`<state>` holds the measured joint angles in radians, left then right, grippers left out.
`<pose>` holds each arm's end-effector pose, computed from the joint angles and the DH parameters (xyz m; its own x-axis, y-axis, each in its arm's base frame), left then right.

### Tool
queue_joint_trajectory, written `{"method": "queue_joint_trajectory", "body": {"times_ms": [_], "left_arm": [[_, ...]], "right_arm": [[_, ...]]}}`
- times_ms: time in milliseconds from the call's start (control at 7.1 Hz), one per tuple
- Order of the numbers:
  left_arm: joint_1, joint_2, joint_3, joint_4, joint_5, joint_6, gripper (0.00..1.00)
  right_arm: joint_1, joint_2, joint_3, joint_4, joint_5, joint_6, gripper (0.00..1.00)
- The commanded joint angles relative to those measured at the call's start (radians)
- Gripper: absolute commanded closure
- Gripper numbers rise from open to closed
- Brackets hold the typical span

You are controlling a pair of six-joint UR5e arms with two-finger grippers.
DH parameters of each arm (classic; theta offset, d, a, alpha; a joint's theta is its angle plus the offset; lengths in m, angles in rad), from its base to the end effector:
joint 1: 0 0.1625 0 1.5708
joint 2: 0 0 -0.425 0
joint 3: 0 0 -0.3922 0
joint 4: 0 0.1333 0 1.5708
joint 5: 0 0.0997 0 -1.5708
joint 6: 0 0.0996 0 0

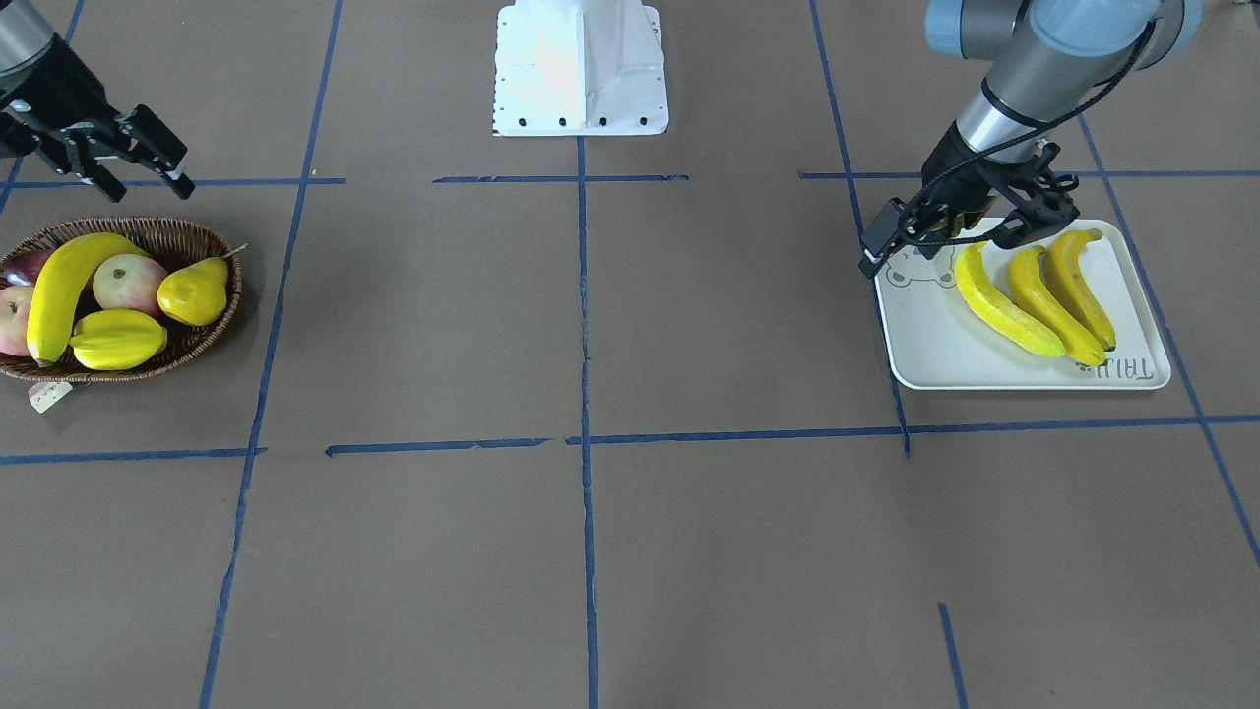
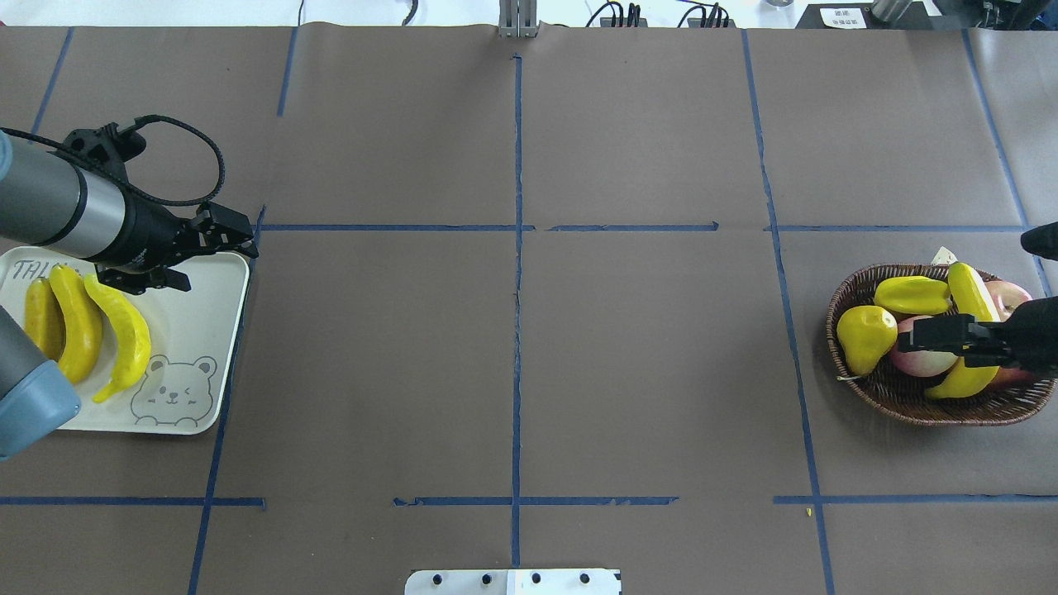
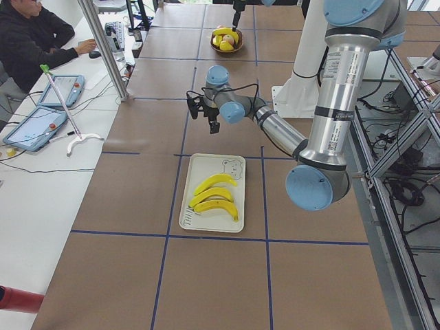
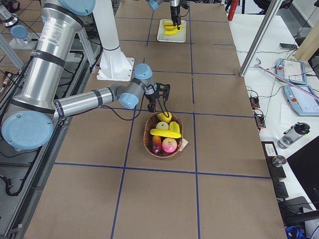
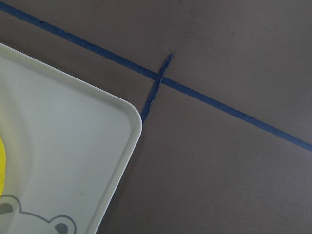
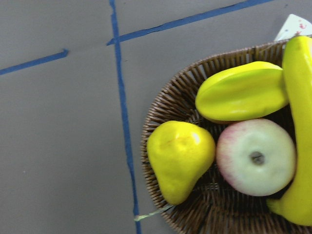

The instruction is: Transfer all bananas from basket to plate

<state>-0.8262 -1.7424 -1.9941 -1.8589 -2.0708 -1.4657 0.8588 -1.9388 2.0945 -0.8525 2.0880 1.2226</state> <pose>0.2951 -0.4464 0.3399 0.4692 -0.3733 -0.8003 0.3470 0.9113 -0.2216 -0.1748 -0.3312 0.4773 0.5341 0.1650 0.8291 -0.2426 0.9694 -0.0366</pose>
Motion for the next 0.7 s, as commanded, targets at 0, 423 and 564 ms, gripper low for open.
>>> {"method": "queue_joint_trajectory", "body": {"times_ms": [0,423,564], "left_arm": [[0.001,-0.017,-0.008,0.017,0.0,-0.005,0.0],[0.004,-0.028,-0.008,0.017,0.0,-0.027,0.0],[0.004,-0.028,-0.008,0.017,0.0,-0.027,0.0]], "right_arm": [[0.086,-0.046,-0.091,0.059,0.044,-0.073,0.0],[0.097,-0.002,-0.209,0.055,0.034,-0.08,0.0],[0.095,0.004,-0.214,0.055,0.032,-0.08,0.0]]}}
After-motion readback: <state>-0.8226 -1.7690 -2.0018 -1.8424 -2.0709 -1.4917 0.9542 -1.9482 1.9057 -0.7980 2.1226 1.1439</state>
